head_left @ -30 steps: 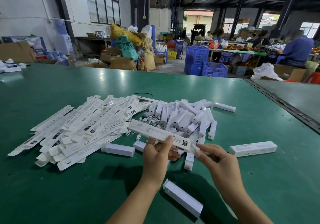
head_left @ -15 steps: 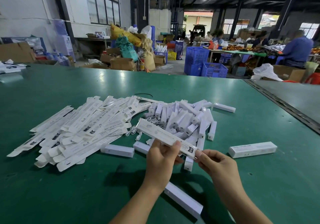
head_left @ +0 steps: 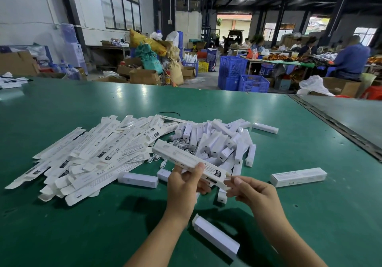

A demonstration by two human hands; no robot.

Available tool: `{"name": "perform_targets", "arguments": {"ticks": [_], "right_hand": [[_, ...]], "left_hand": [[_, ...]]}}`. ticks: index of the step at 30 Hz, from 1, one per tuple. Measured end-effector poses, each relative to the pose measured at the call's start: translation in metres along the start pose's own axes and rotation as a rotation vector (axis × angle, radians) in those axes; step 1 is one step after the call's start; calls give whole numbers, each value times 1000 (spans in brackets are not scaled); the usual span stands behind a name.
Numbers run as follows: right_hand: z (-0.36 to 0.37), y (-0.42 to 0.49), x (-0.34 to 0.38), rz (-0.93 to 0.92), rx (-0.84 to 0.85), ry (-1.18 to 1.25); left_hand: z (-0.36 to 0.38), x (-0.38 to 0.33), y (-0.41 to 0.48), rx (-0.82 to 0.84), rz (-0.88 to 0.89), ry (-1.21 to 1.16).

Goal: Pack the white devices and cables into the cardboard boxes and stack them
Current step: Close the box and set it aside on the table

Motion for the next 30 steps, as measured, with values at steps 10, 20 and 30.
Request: {"name": "perform_targets", "arguments": {"ticks": [10, 20, 30], "right_hand": [[3, 0, -4, 14, 48, 46], [1, 3, -6, 29, 75, 53], [11, -6, 17, -152, 48, -249]], "left_hand": [[1, 1, -1, 0, -35, -80], [6, -1, -1, 57, -39, -98], [26, 6, -4, 286, -121, -48]]}}
Point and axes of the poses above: each hand's wrist, its own y-axis towards the middle knuckle, its own z-axis out of the palm, x = y × z, the point moved 8 cm from there along y, towards the middle knuckle, and after that the axes turned 15 degrees about x, right-handed, at the moved point
